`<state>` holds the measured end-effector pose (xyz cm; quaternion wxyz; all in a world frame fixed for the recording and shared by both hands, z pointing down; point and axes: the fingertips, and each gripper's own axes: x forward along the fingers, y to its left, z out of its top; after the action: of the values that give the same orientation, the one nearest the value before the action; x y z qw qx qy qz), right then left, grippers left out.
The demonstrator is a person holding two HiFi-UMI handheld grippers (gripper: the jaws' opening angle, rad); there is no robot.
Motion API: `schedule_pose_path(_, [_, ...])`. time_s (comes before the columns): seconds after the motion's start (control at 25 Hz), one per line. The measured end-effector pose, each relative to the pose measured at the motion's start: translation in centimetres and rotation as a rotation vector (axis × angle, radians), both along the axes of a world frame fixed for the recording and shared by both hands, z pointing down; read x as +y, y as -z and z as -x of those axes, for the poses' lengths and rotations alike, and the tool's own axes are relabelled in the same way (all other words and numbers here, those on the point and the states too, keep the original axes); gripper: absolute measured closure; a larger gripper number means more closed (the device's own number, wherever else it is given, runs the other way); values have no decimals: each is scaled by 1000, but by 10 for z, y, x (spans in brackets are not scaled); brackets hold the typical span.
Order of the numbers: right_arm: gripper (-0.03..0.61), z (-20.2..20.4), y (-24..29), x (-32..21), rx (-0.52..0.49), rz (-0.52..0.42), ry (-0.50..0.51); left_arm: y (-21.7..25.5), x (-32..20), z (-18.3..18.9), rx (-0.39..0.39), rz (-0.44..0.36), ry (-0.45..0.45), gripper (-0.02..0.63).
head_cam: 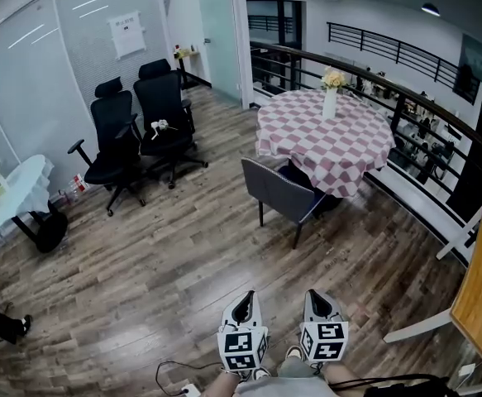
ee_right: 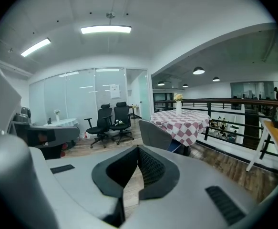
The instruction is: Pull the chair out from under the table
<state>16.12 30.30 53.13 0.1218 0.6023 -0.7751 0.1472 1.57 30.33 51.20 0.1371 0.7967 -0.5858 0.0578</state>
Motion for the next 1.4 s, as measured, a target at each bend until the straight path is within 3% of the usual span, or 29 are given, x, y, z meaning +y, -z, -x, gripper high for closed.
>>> schedule_pose_path(0.28, [561,13,-4,-24,10,7,8,-9,-22,13,8,14,21,611])
schedule_pose_path(0.68, [561,24,-4,-98,-8,10,38,-11,-89,12,1,20,22,611])
schedule_pose_path(1.4, [561,2,-3,-234,2,32,76,-13,-217,-10,32,54,54,611])
